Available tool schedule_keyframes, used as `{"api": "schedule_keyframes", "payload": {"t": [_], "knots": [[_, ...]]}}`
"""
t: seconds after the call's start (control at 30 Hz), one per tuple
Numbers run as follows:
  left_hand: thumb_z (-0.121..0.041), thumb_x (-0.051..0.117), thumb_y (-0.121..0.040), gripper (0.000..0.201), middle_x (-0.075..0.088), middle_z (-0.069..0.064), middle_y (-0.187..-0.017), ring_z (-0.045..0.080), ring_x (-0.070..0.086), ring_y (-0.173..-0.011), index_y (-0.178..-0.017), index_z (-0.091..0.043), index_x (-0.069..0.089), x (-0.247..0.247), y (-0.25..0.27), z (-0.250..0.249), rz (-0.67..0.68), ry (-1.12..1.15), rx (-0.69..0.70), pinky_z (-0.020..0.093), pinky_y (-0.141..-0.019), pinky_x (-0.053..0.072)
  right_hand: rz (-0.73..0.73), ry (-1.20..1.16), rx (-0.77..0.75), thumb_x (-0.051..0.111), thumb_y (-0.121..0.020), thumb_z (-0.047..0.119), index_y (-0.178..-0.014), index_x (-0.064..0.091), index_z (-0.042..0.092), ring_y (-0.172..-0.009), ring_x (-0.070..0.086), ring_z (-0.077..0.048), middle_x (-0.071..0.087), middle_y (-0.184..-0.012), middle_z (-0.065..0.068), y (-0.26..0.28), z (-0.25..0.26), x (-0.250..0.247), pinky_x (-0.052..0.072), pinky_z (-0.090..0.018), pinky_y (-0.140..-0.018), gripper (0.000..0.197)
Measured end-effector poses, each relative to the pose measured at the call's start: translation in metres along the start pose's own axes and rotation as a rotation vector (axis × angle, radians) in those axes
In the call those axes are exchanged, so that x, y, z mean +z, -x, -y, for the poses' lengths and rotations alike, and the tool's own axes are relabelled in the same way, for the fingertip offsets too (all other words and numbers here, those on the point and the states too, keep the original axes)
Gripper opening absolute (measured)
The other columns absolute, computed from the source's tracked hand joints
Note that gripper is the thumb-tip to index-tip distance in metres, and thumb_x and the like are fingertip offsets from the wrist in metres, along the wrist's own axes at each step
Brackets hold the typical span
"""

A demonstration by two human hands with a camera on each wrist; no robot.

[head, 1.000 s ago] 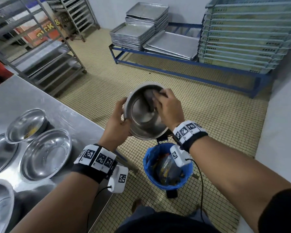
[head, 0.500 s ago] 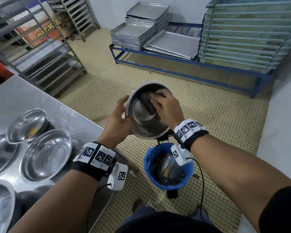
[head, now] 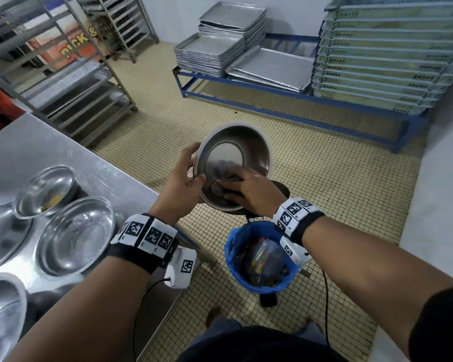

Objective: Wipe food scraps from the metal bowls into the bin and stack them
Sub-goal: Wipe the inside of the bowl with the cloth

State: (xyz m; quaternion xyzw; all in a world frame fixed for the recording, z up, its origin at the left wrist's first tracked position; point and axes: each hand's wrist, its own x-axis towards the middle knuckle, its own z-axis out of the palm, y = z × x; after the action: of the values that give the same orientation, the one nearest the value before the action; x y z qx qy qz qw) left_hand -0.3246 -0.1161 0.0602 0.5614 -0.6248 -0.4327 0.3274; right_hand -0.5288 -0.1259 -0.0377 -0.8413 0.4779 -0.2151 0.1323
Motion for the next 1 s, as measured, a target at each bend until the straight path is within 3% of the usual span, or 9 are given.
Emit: {"api": "schedule_keyframes", "payload": {"t": [0.13,0.23,0.37,0.5,0.63,0.73,0.83,0.9,1.0], "knots": [[0.001,0.055,-0.099,0.070,0.063,-0.005,-0.135,0.025,0.075,-0.104,-0.143,-0.053,0.041,-0.005,0.000,-0.002,-0.031,-0.055,0.013,0.049,-0.070,0.066,0.017,0.142,-0.055,0.039,-0.103,0.051,-0.136,0.063,0.031,-0.115,0.056,-0.027,0.063,-0.133,0.000,0.005,-0.004,-0.001,0.040,-0.050,-0.106,0.046],[0.000,0.054,-0.100,0.069,0.061,-0.004,-0.135,0.025,0.073,-0.105,-0.142,-0.053,0.040,-0.007,-0.001,-0.003,-0.044,-0.075,0.025,0.049,-0.071,0.067,0.033,0.098,-0.046,0.039,-0.102,0.049,-0.130,0.067,0.026,-0.107,0.057,-0.027,0.067,-0.125,0.000,0.010,-0.007,-0.001,0.045,-0.049,-0.100,0.046],[0.001,0.050,-0.101,0.067,0.058,-0.002,-0.138,0.021,0.072,-0.102,-0.147,-0.047,0.039,-0.010,-0.002,-0.003,-0.049,-0.090,0.012,0.037,-0.066,0.066,0.111,0.043,-0.018,0.046,-0.105,0.039,-0.136,0.063,0.021,-0.115,0.055,-0.024,0.059,-0.133,-0.004,0.018,-0.009,-0.009,0.048,-0.034,-0.089,0.040],[0.001,0.050,-0.099,0.071,0.059,-0.002,-0.138,0.026,0.072,-0.105,-0.148,-0.049,0.039,-0.014,-0.002,-0.004,-0.084,-0.092,0.002,0.050,-0.074,0.066,0.144,0.004,0.017,0.053,-0.105,0.030,-0.138,0.062,0.022,-0.113,0.056,-0.020,0.053,-0.136,-0.001,0.025,-0.018,-0.020,0.051,-0.036,-0.090,0.036],[0.002,0.051,-0.100,0.071,0.061,-0.009,-0.128,0.019,0.072,-0.100,-0.150,-0.047,0.039,-0.015,-0.003,-0.010,-0.102,-0.072,0.001,0.038,-0.068,0.066,-0.014,-0.045,0.124,0.052,-0.105,0.032,-0.138,0.063,0.020,-0.106,0.057,-0.018,0.055,-0.134,-0.005,0.014,-0.023,-0.048,0.051,-0.031,-0.089,0.037],[-0.007,0.055,-0.096,0.069,0.064,-0.010,-0.125,0.023,0.072,-0.105,-0.142,-0.056,0.041,-0.012,0.001,-0.019,-0.097,-0.094,0.037,0.053,-0.076,0.065,-0.199,-0.001,0.119,0.057,-0.103,0.031,-0.135,0.065,0.020,-0.104,0.063,-0.026,0.061,-0.130,-0.009,-0.003,-0.023,-0.062,0.056,-0.037,-0.083,0.035],[-0.017,0.057,-0.088,0.067,0.069,-0.003,-0.125,0.030,0.073,-0.106,-0.136,-0.061,0.043,-0.010,0.004,-0.028,-0.055,-0.089,0.053,0.059,-0.079,0.063,-0.238,0.159,0.054,0.049,-0.102,0.032,-0.129,0.069,0.016,-0.108,0.062,-0.032,0.066,-0.122,-0.011,-0.014,-0.021,-0.065,0.058,-0.045,-0.077,0.036],[-0.007,0.059,-0.096,0.066,0.069,0.001,-0.127,0.028,0.076,-0.101,-0.140,-0.053,0.044,-0.010,0.003,-0.033,-0.042,-0.027,0.070,0.057,-0.074,0.065,-0.221,0.294,-0.004,0.042,-0.100,0.036,-0.124,0.070,0.016,-0.104,0.061,-0.033,0.068,-0.116,-0.009,-0.017,-0.017,-0.064,0.055,-0.044,-0.081,0.042],[0.007,0.051,-0.101,0.067,0.067,0.001,-0.127,0.022,0.076,-0.098,-0.146,-0.042,0.041,-0.015,-0.002,-0.039,-0.046,0.063,0.104,0.050,-0.068,0.066,-0.225,0.392,-0.032,0.046,-0.100,0.043,-0.127,0.068,0.024,-0.105,0.056,-0.029,0.066,-0.123,-0.001,-0.016,-0.013,-0.063,0.045,-0.043,-0.086,0.040]]}}
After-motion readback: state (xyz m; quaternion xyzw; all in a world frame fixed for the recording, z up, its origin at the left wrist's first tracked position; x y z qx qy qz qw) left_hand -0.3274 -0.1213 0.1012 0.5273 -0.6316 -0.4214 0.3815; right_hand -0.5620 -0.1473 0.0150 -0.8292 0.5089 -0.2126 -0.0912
